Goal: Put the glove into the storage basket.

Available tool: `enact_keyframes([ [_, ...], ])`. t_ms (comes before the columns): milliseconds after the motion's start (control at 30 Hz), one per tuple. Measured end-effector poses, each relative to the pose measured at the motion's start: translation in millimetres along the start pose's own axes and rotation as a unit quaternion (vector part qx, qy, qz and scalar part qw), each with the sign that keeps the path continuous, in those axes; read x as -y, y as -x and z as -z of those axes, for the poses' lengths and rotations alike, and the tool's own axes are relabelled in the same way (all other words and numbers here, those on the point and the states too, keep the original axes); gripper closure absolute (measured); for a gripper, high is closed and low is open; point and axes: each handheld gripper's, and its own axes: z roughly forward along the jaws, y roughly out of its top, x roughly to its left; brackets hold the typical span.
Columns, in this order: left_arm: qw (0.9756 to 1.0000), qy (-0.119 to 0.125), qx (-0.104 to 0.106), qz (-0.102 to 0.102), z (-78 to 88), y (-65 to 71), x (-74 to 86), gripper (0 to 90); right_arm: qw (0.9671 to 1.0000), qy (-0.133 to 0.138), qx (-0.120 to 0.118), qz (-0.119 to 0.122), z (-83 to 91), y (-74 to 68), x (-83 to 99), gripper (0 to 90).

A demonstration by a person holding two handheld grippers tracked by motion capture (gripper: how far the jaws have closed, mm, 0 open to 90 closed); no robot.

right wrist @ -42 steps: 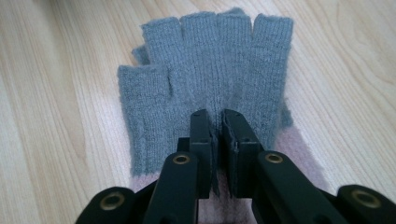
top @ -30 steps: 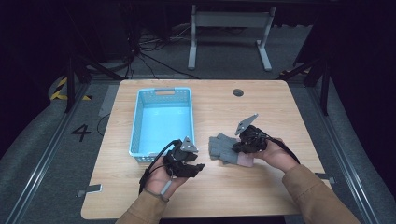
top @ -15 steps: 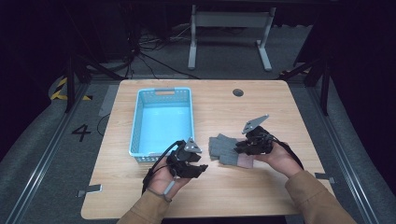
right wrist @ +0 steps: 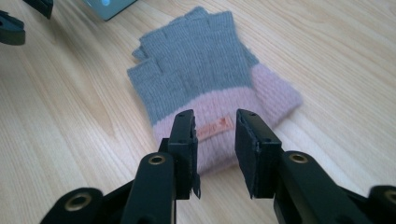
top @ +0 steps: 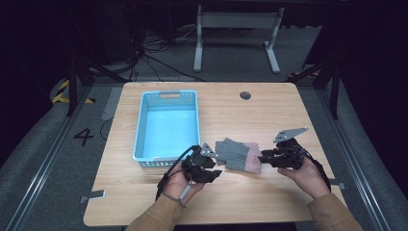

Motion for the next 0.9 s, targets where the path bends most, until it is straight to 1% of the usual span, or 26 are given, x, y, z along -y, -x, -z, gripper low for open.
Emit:
enact_keyframes([
  [33,0.9999,0.002,-0.014,0.0,-4.8,2.9,-0.5,64.7,1.0,0.001,0.001,-0.002,1.1,-0.1,2.7,68.0],
  [133,0.9998,0.003,-0.02,-0.001,-9.7,5.0,-1.7,66.1,1.0,0.0,0.003,-0.005,2.6,0.3,7.5,67.4],
  [233,0.9997,0.003,-0.024,0.007,-18.8,7.4,-2.8,67.1,0.9998,-0.002,0.009,-0.015,4.6,4.4,12.4,66.9],
  [267,0.9997,0.003,-0.024,0.007,-18.8,7.4,-2.8,67.1,0.9998,-0.002,0.009,-0.016,5.0,5.5,13.1,66.8],
  [300,0.9996,0.003,-0.025,0.013,-24.0,7.6,-3.1,67.1,0.9998,-0.002,0.01,-0.018,5.4,6.1,13.7,66.7],
  [333,0.9996,0.003,-0.025,0.013,-24.0,7.6,-3.1,66.9,0.9998,-0.003,0.011,-0.018,5.7,6.8,14.3,66.6],
  [367,0.9995,0.0,-0.024,0.02,-28.9,7.3,-3.2,66.7,0.9997,-0.003,0.012,-0.019,5.6,7.5,15.1,66.4],
  [400,0.9995,0.0,-0.024,0.02,-28.9,7.3,-3.2,66.7,0.9997,-0.003,0.012,-0.019,5.6,7.5,15.1,66.4],
  [433,0.9995,-0.002,-0.027,0.018,-33.2,6.9,-3.1,66.5,0.9997,-0.004,0.012,-0.023,4.9,7.9,16.3,65.7],
  [533,0.9994,-0.005,-0.03,0.018,-36.9,6.6,-3.3,66.8,0.9997,-0.007,0.014,-0.02,3.6,7.2,17.5,65.1],
  [600,0.9993,-0.006,-0.03,0.022,-42.8,5.6,-4.2,67.0,0.9997,-0.011,0.012,-0.018,0.4,6.5,18.9,64.4],
  [733,0.9992,-0.002,-0.034,0.02,-46.1,4.5,-4.9,67.7,0.9996,-0.014,0.008,-0.022,-4.1,6.7,20.4,63.9],
  [800,0.9992,-0.004,-0.033,0.023,-48.3,3.4,-5.0,67.5,0.9996,-0.017,0.005,-0.022,-6.1,6.2,20.7,63.4],
  [833,0.9991,-0.01,-0.031,0.025,-50.6,2.2,-5.0,67.5,0.9996,-0.017,0.0,-0.021,-7.4,4.5,20.1,62.1],
  [867,0.9991,-0.01,-0.031,0.025,-50.6,2.2,-5.0,67.5,0.9996,-0.017,-0.003,-0.021,-7.8,3.6,19.7,61.2],
  [900,0.9993,-0.016,-0.024,0.026,-52.1,0.5,-5.1,67.5,0.9996,-0.017,-0.006,-0.02,-8.4,2.4,19.2,60.4],
])
